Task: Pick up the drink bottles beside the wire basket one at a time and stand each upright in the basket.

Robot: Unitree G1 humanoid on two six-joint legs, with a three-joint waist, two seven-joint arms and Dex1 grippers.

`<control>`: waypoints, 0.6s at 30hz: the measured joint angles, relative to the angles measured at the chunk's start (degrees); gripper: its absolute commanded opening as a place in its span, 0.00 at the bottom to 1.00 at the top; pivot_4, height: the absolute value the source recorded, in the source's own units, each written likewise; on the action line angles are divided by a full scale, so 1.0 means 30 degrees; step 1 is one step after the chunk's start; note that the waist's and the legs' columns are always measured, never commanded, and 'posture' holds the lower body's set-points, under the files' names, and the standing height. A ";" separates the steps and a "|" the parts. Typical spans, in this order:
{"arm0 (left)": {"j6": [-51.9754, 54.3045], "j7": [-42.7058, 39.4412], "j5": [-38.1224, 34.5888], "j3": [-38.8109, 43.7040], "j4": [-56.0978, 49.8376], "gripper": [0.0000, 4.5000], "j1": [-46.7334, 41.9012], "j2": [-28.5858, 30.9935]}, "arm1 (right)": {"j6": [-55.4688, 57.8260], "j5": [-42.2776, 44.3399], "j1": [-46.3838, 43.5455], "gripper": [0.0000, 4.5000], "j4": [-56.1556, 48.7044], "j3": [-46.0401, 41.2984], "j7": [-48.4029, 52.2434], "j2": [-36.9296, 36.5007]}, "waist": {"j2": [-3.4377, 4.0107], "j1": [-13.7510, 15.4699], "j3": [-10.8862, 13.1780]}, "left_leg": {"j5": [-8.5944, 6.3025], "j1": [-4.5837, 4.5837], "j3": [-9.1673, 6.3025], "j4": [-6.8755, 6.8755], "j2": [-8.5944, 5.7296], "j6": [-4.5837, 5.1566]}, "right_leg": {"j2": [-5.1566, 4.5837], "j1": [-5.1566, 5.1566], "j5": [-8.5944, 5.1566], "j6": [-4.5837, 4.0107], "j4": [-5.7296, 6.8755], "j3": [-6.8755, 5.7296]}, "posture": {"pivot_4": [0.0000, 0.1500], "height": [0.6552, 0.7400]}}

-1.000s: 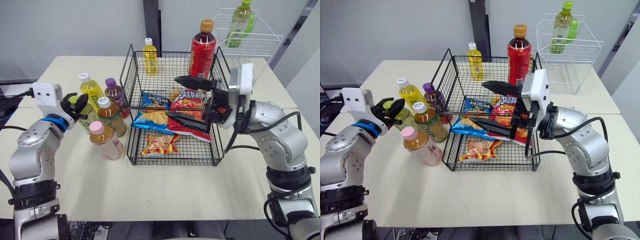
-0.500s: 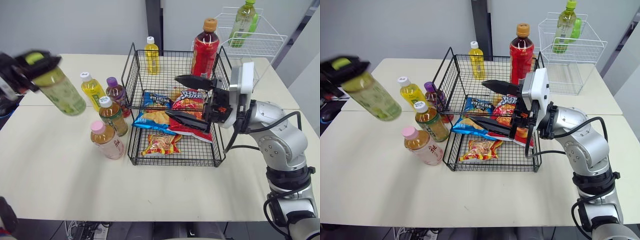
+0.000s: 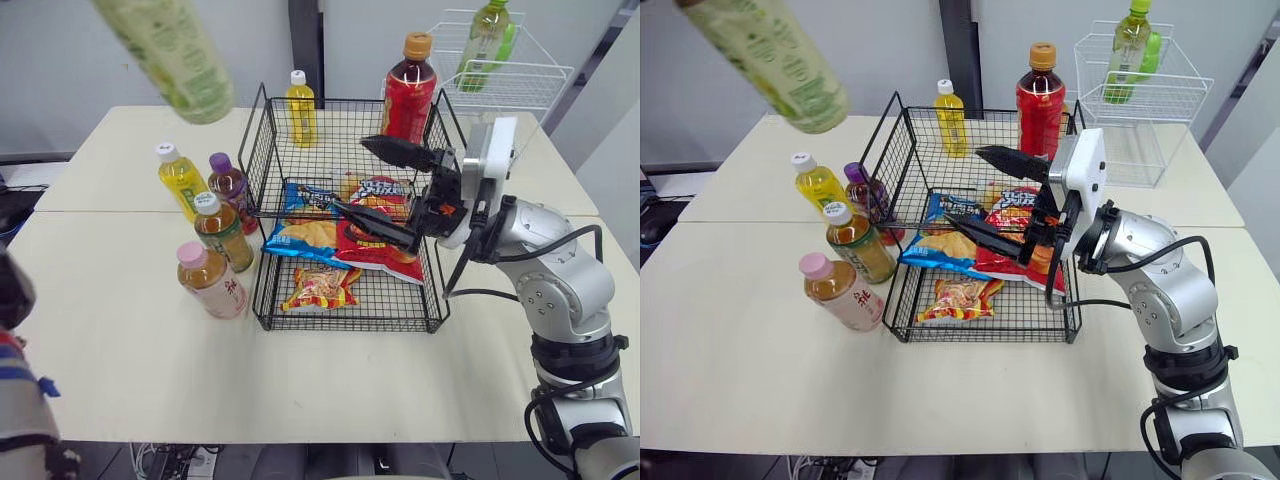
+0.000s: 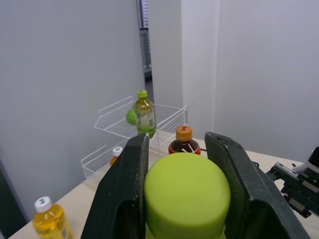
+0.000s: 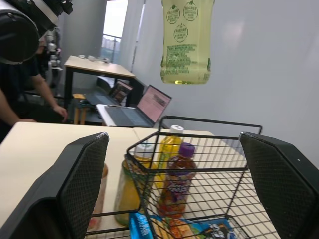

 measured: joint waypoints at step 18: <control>-0.9210 0.1595 0.6357 -0.1049 0.9137 0.31 -0.2114 -0.8488 | 0.0062 -0.2027 0.1380 1.00 -0.2846 -0.0871 -0.4693 -0.0049 | -0.0018 -0.0332 0.0018 | 0.0013 -0.0268 0.0037 0.0085 -0.0017 -0.0018 | -0.0023 -0.0261 0.0058 -0.0095 0.0084 0.0014 | 1.00 1.00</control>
